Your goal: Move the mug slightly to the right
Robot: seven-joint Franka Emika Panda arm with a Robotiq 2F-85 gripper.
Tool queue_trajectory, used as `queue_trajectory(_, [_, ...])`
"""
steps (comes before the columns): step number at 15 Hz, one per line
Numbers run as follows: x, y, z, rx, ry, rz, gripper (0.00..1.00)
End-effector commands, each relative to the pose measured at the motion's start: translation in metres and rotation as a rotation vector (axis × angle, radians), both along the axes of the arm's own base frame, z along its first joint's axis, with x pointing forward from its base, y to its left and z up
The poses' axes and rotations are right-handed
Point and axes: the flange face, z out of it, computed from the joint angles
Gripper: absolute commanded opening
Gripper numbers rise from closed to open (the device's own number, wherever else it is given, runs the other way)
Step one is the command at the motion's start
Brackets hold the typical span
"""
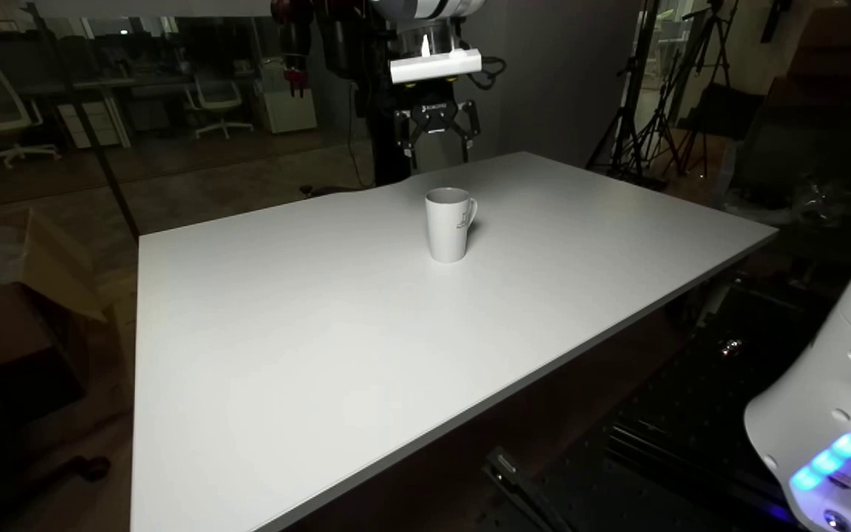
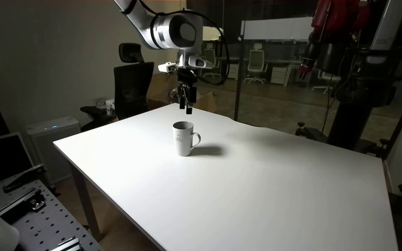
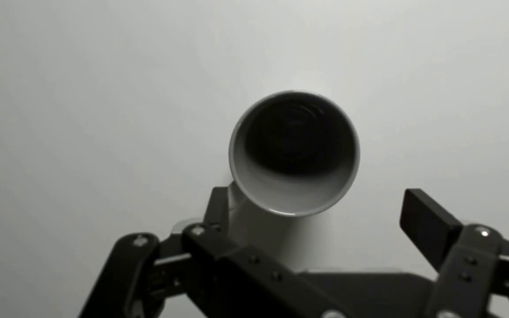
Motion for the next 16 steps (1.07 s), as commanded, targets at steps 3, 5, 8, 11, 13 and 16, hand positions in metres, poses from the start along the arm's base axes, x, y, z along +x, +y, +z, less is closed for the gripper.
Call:
queue_trajectory(3, [0.011, 0.015, -0.014, -0.003, -0.001, 0.058, 1.00])
queue_trajectory(5, [0.013, 0.023, -0.022, -0.001, 0.007, 0.085, 1.00])
queue_trajectory(8, [0.014, 0.031, -0.033, 0.001, 0.018, 0.109, 1.00])
queue_trajectory(11, [0.017, 0.036, -0.043, 0.003, 0.032, 0.128, 1.00])
queue_trajectory(13, [0.020, 0.037, -0.049, 0.008, 0.040, 0.144, 1.00])
queue_trajectory(16, [0.024, 0.038, -0.060, 0.013, 0.053, 0.163, 1.00])
